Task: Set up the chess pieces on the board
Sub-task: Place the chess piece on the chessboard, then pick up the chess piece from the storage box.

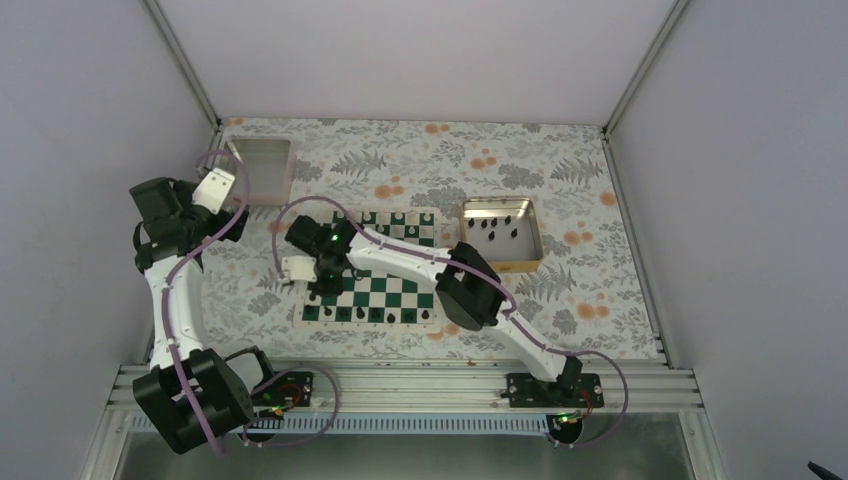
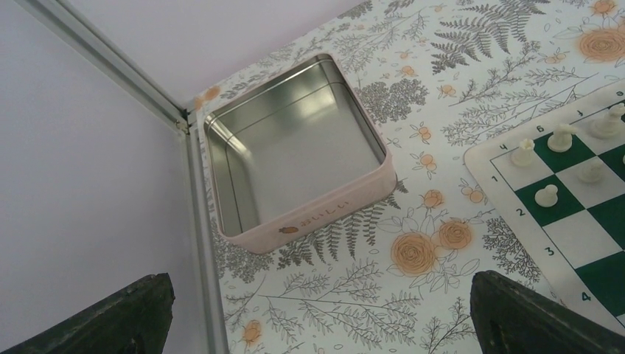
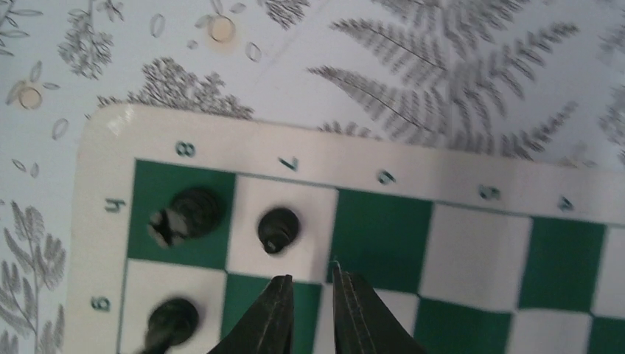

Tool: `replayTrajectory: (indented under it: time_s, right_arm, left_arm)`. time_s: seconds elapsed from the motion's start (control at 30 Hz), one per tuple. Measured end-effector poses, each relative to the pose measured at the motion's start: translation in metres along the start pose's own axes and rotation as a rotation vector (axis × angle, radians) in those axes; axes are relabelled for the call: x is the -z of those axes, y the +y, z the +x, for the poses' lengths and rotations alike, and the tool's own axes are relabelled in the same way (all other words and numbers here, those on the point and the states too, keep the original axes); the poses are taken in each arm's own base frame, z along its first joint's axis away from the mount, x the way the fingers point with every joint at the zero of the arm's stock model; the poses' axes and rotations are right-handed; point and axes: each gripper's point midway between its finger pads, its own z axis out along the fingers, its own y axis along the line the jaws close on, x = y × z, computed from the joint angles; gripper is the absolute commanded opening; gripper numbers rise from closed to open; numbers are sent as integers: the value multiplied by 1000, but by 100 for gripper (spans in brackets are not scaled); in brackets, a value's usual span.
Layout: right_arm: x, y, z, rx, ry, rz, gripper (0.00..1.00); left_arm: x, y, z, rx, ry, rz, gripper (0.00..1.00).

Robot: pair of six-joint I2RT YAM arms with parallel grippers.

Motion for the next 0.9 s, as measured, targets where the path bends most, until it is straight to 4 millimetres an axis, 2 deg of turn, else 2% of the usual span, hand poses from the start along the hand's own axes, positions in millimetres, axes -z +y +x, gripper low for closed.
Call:
replayTrajectory:
  time_s: [0.07,0.13,0.2,0.3,0.37,0.4,0.43,0.47,0.53,0.57,0.6,0.67,0.83,0.9]
  right_arm:
    - [8,-11,6,-23,0,9,20]
    - [27,-27,18,-57,-7,31,22]
    - [64,-50,36,-112,-24,73,22]
    - [143,-105,73,-229,-84,198,22]
    - [201,-148,113,-330,-133,317,22]
    - [231,-170,144,-396,-147,386,22]
    - [249,-183,169,-445,-146,435,21]
    - [267,-196,207,-516,-129,491,21]
    - [280,-204,262,-615,-78,539,20]
    - [278,-203,286,-659,-46,542,19]
    - [274,-200,306,-694,-15,536,17]
    - [258,-190,332,-740,40,505,15]
    - [216,-160,365,-790,136,397,15]
    - [211,-157,368,-794,143,381,16]
  left_arm:
    - [0,0,0,0,2,1,100]
    - [1,2,-3,-3,-1,0,100]
    - [3,4,-7,-5,-7,-2,100]
    - [5,6,-13,-11,-21,-5,100]
    - [5,7,-16,-11,-28,-4,100]
    - [5,8,-17,-10,-30,-2,100]
    - [5,8,-18,-7,-32,0,100]
    - [4,8,-18,-5,-32,3,100]
    - [2,8,-17,1,-31,10,100]
    - [1,8,-17,4,-30,14,100]
    - [0,7,-16,7,-28,18,100]
    - [-2,6,-15,12,-26,25,100]
    - [-4,6,-14,19,-24,33,100]
    - [-3,6,-15,20,-26,34,100]
